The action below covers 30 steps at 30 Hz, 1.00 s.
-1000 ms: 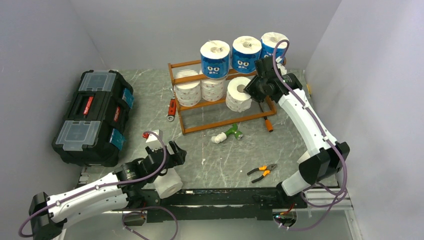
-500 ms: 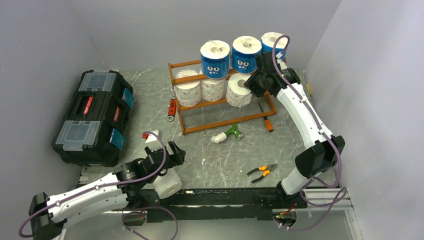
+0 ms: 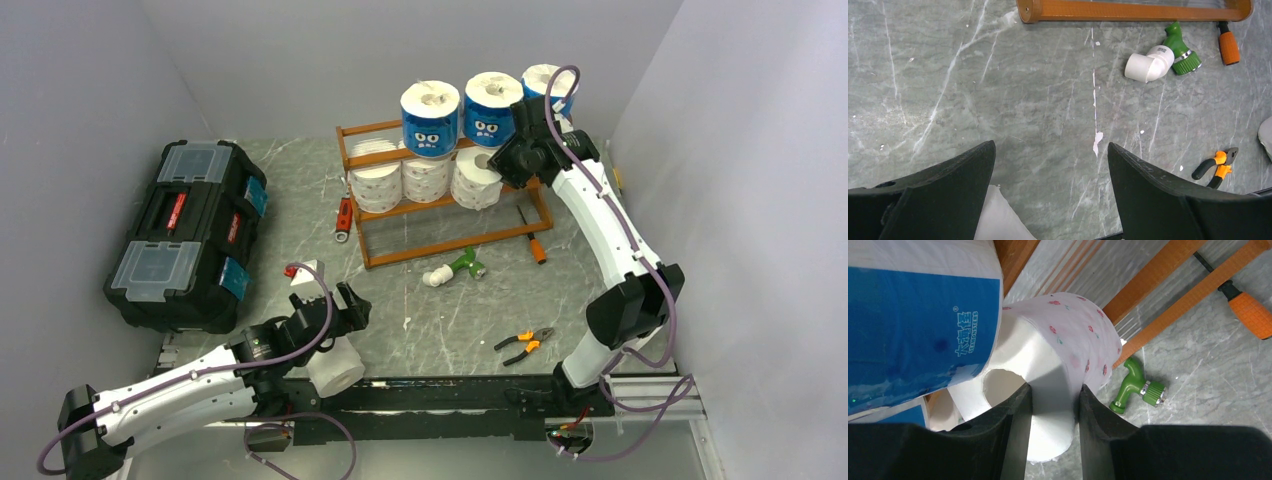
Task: Place and organize the paper towels onto the shelf
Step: Pick up the paper towel from the center of the board, then place the paper towel on the shelf.
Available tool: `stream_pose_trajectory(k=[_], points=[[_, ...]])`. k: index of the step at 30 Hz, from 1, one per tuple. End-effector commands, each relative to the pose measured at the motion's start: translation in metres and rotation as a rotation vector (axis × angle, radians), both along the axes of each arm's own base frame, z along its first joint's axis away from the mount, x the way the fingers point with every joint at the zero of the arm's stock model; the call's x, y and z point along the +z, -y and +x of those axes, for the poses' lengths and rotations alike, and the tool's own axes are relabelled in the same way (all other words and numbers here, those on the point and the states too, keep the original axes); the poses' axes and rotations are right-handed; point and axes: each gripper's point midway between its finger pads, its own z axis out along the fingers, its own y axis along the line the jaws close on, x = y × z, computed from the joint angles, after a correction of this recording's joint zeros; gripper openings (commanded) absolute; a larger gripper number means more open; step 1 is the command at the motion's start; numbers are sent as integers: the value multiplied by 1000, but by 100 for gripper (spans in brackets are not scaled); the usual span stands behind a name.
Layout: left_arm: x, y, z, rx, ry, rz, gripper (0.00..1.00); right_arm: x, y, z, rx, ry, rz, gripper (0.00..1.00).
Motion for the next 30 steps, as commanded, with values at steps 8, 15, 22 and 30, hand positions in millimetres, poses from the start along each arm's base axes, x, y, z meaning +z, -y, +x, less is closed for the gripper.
stream_pose_trajectory(k=[8,15,22,30], points=[[-11,-4,-4,8,-36,16,88,34,-5,17,4,114,60,44],[-10,-2,-4,3,-39,17,88,36,-6,17,19,126,63,50],[-11,-2,-4,4,-40,18,88,35,-8,17,32,135,68,53],[-11,-3,-5,6,-44,20,88,36,-14,21,76,175,83,50]])
